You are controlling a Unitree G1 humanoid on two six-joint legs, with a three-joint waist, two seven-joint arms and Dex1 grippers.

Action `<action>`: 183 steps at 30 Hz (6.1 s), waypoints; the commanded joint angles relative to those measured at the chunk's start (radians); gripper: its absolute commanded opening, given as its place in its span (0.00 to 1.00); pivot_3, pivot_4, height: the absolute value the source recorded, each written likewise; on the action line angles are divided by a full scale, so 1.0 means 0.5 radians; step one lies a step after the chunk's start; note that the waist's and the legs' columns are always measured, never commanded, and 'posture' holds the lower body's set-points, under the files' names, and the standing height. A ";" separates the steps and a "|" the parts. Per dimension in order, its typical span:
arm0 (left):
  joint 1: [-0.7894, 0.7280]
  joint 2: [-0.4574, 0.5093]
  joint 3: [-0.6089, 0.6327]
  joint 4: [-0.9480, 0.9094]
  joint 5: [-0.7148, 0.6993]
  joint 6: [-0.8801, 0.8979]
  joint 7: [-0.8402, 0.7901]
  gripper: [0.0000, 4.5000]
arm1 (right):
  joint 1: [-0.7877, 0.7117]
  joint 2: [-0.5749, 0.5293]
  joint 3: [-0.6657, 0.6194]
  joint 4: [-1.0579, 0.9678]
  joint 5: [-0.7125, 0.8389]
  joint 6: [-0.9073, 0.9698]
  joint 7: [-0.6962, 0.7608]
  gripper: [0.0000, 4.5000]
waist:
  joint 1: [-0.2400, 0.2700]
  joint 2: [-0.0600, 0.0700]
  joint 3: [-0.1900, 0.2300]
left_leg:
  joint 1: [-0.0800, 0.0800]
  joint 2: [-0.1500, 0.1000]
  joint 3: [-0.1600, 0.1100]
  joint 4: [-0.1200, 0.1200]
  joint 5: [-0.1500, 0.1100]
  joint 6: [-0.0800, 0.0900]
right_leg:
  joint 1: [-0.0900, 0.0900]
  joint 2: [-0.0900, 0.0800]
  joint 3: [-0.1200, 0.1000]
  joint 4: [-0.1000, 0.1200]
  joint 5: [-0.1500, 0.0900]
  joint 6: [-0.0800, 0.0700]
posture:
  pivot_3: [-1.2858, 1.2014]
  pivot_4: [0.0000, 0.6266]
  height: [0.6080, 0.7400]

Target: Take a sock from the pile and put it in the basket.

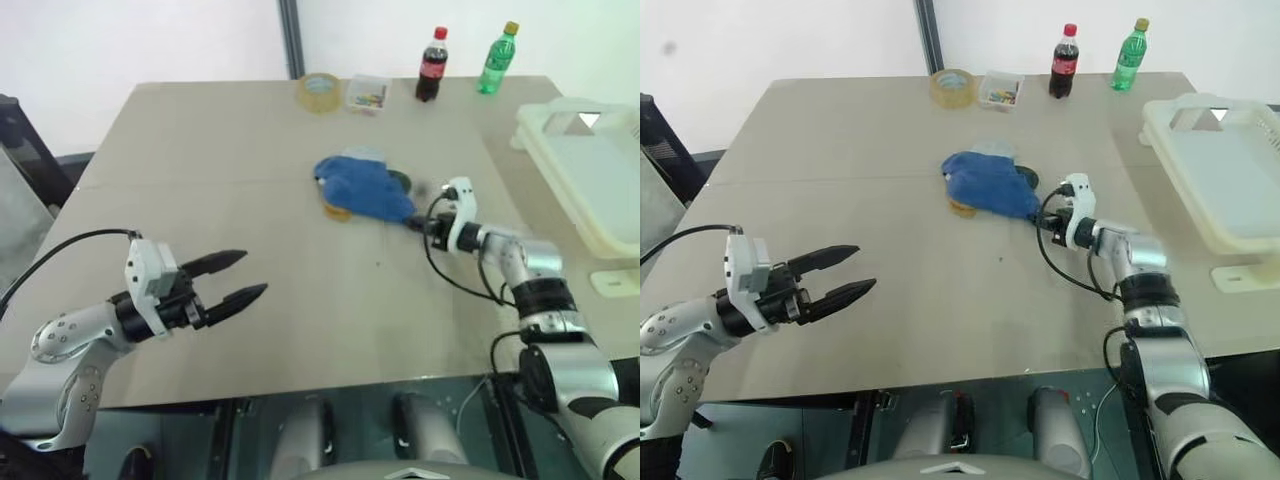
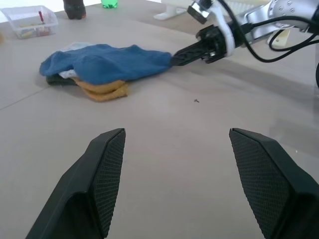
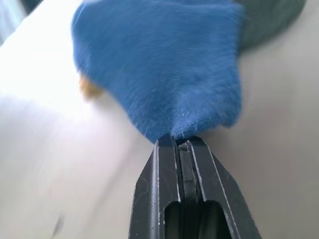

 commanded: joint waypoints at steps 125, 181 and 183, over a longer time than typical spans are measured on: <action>-0.309 -0.160 -0.038 0.021 0.019 0.263 0.458 0.79 | -0.391 0.168 -0.041 0.446 -0.133 -0.147 0.358 0.01 | -0.009 -0.006 0.000 | -0.001 0.001 -0.002 -0.005 0.004 -0.007 | -0.002 0.002 -0.002 0.000 0.005 -0.002 | 0.52 0.24 1.00; -1.548 -1.200 -0.811 1.341 0.615 0.722 1.174 0.34 | 0.106 -0.315 -0.136 -0.156 -0.023 0.150 -0.048 0.00 | 0.031 -0.007 0.000 | 0.002 -0.003 -0.010 0.010 0.003 -0.002 | 0.007 0.013 0.000 0.003 0.006 -0.001 | 0.52 0.24 1.00; -1.523 -1.202 -0.754 1.279 0.573 0.781 1.190 0.15 | 0.119 -0.323 -0.142 -0.174 -0.015 0.155 -0.056 0.00 | 0.031 -0.007 0.000 | 0.002 -0.003 -0.010 0.010 0.003 -0.002 | 0.007 0.013 0.000 0.003 0.006 -0.001 | 0.52 0.24 1.00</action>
